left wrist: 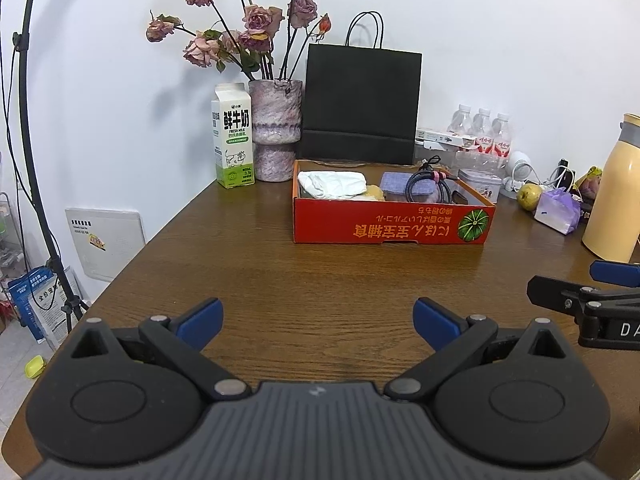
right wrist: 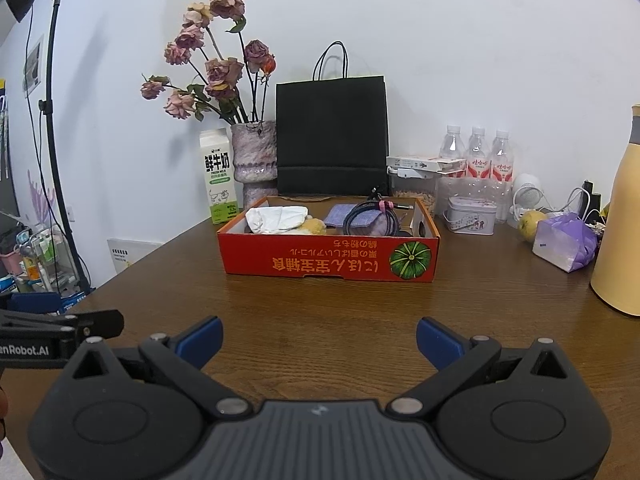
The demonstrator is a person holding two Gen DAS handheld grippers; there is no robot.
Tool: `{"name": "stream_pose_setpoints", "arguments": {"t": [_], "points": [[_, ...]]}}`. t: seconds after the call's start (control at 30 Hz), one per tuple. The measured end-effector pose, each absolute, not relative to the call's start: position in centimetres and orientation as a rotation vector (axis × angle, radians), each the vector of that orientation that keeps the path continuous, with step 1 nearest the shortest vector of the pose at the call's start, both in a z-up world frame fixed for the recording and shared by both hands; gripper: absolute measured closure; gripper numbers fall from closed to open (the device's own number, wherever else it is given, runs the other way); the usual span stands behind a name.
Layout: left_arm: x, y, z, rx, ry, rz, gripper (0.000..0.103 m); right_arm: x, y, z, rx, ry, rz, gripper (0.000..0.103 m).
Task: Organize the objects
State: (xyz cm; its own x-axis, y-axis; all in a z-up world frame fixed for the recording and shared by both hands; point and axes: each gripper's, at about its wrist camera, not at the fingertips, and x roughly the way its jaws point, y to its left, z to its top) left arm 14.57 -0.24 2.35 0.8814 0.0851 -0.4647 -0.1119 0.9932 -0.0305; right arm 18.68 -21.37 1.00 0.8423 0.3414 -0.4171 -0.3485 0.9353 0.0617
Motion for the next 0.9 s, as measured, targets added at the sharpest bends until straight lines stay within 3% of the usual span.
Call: {"name": "stream_pose_setpoints", "arguments": {"t": [0.9], "points": [[14.25,-0.82,2.55,-0.050,0.479,0.067,0.000,18.59,-21.77,1.17,-0.017,0.440,0.363,0.000]]}}
